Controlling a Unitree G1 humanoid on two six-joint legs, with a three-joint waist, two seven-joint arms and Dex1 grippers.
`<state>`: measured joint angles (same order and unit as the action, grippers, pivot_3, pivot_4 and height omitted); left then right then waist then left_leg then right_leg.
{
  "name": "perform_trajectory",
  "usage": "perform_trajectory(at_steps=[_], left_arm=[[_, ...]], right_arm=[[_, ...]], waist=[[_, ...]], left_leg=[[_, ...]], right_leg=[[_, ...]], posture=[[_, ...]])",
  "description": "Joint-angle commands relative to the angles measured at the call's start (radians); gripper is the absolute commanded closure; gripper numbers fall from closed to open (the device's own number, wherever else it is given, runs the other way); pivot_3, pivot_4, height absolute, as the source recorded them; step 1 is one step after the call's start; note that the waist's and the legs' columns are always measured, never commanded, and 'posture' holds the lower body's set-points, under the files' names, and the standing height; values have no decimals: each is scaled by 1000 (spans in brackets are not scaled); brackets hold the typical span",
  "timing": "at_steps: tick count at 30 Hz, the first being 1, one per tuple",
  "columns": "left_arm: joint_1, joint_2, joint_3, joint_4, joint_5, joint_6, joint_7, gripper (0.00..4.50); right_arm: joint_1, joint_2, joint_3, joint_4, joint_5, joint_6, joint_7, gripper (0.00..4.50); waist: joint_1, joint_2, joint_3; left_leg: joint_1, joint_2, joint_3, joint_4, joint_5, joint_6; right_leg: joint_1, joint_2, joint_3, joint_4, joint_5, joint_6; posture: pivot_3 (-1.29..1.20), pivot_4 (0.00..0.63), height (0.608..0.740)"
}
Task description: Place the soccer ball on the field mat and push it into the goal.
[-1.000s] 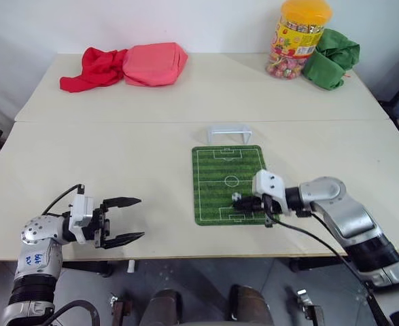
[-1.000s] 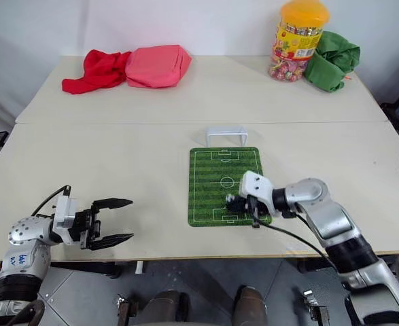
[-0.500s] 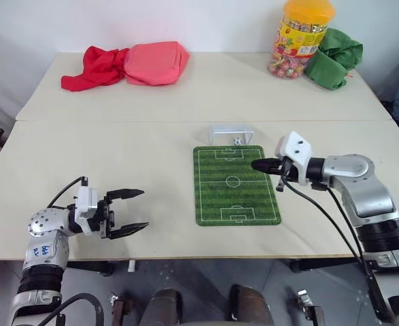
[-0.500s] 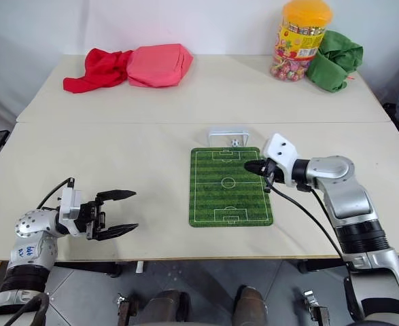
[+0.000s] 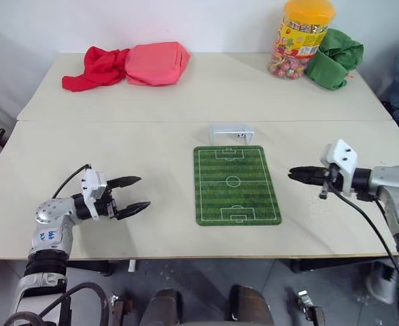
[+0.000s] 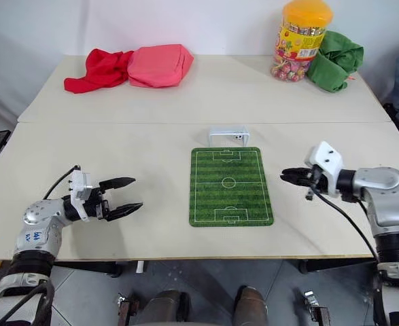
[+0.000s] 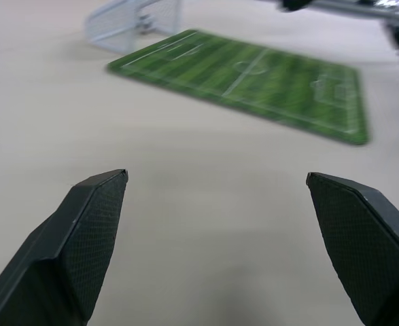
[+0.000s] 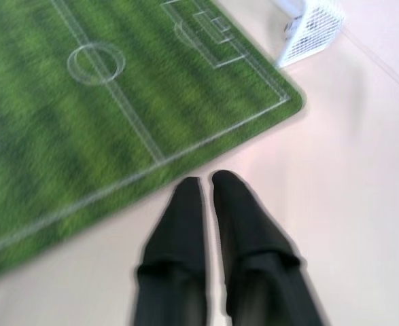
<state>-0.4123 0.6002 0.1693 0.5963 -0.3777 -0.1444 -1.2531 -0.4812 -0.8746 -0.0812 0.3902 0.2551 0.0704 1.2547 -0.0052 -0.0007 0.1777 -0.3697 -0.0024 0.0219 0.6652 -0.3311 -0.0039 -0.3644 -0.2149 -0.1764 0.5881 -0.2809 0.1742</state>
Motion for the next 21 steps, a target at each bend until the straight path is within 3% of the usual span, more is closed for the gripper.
perform_trajectory(at_steps=[1, 10, 15, 21], left_arm=[[-23, 22, 16, 39, 28, -1, 49, 0], [1, 87, 50, 99, 28, -23, 29, 0], [5, 126, 68, 138, 22, -27, -2, 0], [-23, 141, 107, 174, 3, -14, -1, 0]], right_arm=[[-19, -40, -49, 139, 19, -134, 92, 3000], [-97, -84, -79, 431, 11, -283, 191, 44], [-91, -97, -71, 495, -8, -343, 216, 44], [-91, -64, -108, 493, 15, -322, 131, 44]], waist=[[-2, 0, 0], [-28, 0, 0], [-27, 0, 0], [-25, 0, 0]], left_leg=[[0, 0, 0, 0, 0, 0], [1, 0, 0, 0, 0, 0], [2, 1, 0, 0, 0, 0], [2, 1, 0, 1, 0, 0]], right_leg=[[0, 0, 0, 0, 0, 0], [1, 0, 0, 0, 0, 0], [1, 0, 0, 1, 0, 0], [1, 0, 1, 1, 0, 0]], posture=[[0, 150, 740], [0, 150, 740], [0, 150, 740], [0, 150, 740]])
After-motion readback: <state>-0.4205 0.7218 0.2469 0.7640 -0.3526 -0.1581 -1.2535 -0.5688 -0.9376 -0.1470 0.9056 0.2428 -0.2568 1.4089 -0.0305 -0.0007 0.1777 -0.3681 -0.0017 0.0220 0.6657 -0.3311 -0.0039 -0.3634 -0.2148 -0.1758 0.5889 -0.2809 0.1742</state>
